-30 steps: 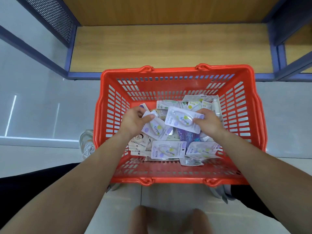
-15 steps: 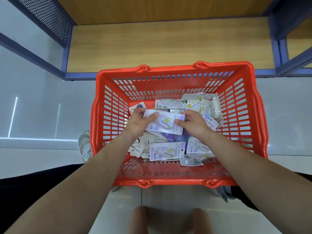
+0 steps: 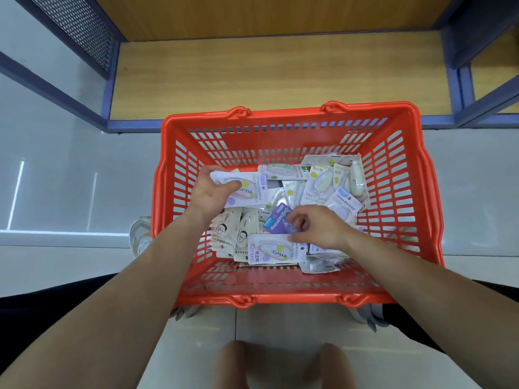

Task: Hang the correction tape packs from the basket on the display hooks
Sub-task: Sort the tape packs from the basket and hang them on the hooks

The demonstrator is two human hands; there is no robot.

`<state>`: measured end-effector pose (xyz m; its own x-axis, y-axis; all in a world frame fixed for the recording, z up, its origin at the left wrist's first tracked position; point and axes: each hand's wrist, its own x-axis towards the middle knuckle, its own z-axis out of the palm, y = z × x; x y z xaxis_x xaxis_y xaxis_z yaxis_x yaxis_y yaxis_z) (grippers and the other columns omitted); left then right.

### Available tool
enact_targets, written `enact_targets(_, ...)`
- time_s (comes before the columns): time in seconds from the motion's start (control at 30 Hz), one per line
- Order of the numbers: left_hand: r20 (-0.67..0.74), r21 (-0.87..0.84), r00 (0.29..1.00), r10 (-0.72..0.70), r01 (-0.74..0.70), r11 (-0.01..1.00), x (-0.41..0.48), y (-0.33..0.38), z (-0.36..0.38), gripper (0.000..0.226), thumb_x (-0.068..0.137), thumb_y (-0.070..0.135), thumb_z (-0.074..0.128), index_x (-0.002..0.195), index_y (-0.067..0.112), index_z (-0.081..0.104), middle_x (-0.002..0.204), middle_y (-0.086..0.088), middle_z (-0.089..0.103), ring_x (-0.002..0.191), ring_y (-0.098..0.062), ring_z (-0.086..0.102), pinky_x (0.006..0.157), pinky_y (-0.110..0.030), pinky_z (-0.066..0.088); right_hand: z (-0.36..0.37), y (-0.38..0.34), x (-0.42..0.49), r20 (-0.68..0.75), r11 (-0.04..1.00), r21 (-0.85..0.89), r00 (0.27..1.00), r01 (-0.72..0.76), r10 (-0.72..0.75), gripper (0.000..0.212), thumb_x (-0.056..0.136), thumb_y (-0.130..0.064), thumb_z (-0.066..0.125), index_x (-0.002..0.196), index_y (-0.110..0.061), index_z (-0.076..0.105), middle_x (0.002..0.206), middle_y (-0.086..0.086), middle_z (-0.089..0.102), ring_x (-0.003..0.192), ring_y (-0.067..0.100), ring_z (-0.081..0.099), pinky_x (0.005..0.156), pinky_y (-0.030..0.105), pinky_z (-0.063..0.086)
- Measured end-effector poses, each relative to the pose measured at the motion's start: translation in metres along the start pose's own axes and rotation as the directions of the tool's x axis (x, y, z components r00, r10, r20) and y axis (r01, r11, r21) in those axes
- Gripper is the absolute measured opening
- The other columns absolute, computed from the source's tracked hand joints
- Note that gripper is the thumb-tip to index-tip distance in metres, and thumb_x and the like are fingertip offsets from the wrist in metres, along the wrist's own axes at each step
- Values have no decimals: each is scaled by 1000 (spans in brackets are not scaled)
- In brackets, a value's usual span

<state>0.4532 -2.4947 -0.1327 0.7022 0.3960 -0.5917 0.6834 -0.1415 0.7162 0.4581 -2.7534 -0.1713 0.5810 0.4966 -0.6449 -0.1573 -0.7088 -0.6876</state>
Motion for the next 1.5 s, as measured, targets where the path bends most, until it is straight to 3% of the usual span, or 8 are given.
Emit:
enact_targets(0.2, -23, -64, 1000, 7, -8, 998, -17, 16, -7, 44, 87, 17, 80, 125, 14, 57, 91, 6, 56, 73, -13, 57, 62, -24, 49, 12, -2, -1, 76, 939, -339, 997, 54, -30, 26, 75, -26, 87, 87, -31, 64, 79, -14, 60, 75, 9, 57, 69, 30, 46)
enact_targets(0.5, 257, 31, 966, -41, 34, 999, -55, 49, -27, 20, 87, 4, 75, 104, 13, 73, 104, -14, 77, 89, -28, 75, 79, -33, 61, -63, -67, -36, -110, 974, 186, 988, 127, -108, 8, 93, -14, 74, 88, -21, 72, 94, 5, 71, 78, 16, 66, 67, 21, 52)
enact_targets(0.7, 485, -54, 874, 31, -6, 999, -104, 110, -41, 33, 76, 5, 74, 108, 10, 75, 104, -17, 76, 92, -30, 70, 83, -37, 51, -108, -143, -93, -118, 940, 266, 975, 213, -187, 22, 89, -10, 77, 71, -14, 64, 59, -5, 59, 53, 8, 51, 54, 21, 40)
enact_targets(0.87, 382, -121, 895, 230, -198, 973, -154, 157, -52, 47, 63, 18, 77, 109, 14, 73, 102, -12, 77, 86, -26, 72, 76, -34, 52, -120, -197, -144, -274, 892, 328, 935, 310, -224, 23, 88, -10, 77, 70, -21, 68, 52, -12, 61, 44, 1, 52, 45, 16, 38)
enact_targets(1.0, 317, -164, 880, 355, -318, 934, -185, 179, -61, 34, 84, 16, 83, 114, 15, 66, 102, -8, 78, 76, -17, 75, 61, -27, 56, -124, -229, -167, -411, 859, 335, 880, 388, -237, 9, 83, -13, 83, 87, -10, 75, 69, -2, 72, 59, 8, 64, 55, 21, 47)
enact_targets(1.23, 141, -258, 901, 410, -366, 894, -204, 180, -77, 34, 89, 24, 79, 119, 20, 64, 107, -4, 78, 84, -31, 77, 61, -41, 60, -102, -248, -193, -696, 802, 351, 708, 484, -122, 49, 81, -32, 85, 120, -22, 58, 104, -4, 63, 84, 5, 66, 69, 21, 51)
enact_targets(1.4, 16, -415, 927, 376, -336, 846, -216, 179, -82, 33, 90, 22, 78, 118, 16, 62, 106, -6, 78, 91, -32, 77, 83, -57, 60, -78, -251, -194, -534, 770, 492, 839, 406, -101, 64, 73, -49, 87, 125, -30, 54, 113, -1, 70, 101, 18, 73, 91, 48, 59)
enact_targets(1.5, -18, -480, 934, 357, -322, 816, -223, 179, -81, 32, 92, 20, 76, 119, 14, 60, 106, -5, 78, 92, -30, 77, 88, -53, 60, -64, -269, -191, -541, 747, 447, 813, 492, -212, 44, 86, -24, 81, 123, -29, 57, 116, -4, 75, 102, 10, 73, 85, 33, 60)
